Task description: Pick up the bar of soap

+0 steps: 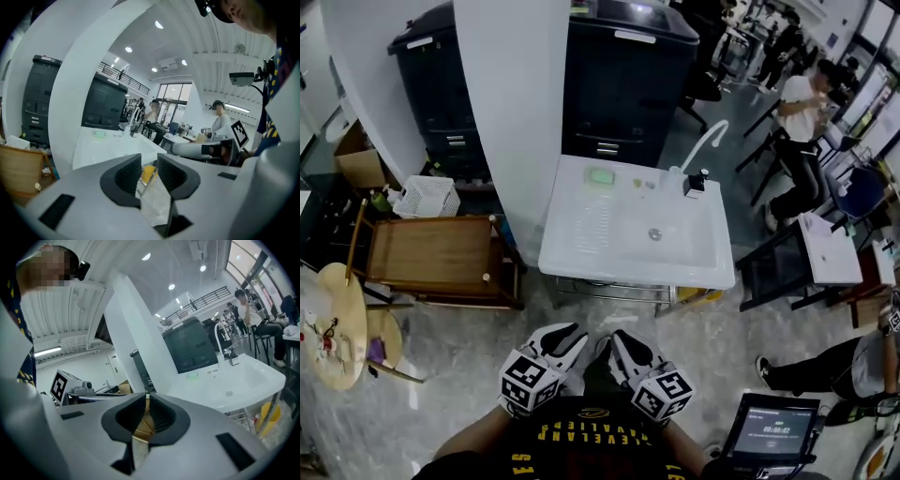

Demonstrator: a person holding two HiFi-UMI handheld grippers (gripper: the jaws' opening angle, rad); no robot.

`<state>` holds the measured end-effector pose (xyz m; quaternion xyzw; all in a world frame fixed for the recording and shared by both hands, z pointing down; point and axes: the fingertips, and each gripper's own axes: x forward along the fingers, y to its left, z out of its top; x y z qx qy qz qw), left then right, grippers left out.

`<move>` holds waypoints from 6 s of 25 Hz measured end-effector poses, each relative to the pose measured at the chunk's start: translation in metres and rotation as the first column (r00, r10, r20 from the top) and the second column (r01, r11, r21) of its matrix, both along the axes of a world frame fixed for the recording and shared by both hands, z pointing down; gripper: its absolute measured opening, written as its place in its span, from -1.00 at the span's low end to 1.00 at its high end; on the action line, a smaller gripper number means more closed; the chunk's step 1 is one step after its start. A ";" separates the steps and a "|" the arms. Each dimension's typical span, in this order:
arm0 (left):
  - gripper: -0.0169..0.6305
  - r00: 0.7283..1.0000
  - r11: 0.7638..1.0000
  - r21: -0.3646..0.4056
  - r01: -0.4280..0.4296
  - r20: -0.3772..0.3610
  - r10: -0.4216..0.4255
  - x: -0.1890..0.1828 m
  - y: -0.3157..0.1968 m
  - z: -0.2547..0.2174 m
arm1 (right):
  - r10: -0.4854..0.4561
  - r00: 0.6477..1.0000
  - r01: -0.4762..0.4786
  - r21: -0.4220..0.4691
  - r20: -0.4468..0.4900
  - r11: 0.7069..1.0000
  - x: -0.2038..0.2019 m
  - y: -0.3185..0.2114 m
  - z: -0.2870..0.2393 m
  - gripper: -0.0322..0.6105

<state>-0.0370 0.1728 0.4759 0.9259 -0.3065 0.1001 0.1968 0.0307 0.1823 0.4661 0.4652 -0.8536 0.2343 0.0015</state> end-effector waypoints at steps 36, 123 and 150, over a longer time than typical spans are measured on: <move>-0.59 0.979 0.990 0.125 0.065 0.185 -0.088 0.057 -0.296 -0.002 | -0.119 0.954 0.127 0.015 -0.277 0.992 0.083 -0.353 0.022 -0.79; -0.59 0.913 0.994 0.067 -0.086 0.403 0.052 0.031 -0.392 0.077 | -0.400 0.741 0.288 -0.282 -0.540 0.915 0.026 -0.606 0.144 -0.08; -0.59 0.999 0.989 0.148 -0.031 0.015 0.029 0.081 -0.376 -0.060 | -0.098 0.831 0.136 -0.029 0.548 0.990 0.067 -0.405 -0.070 -0.08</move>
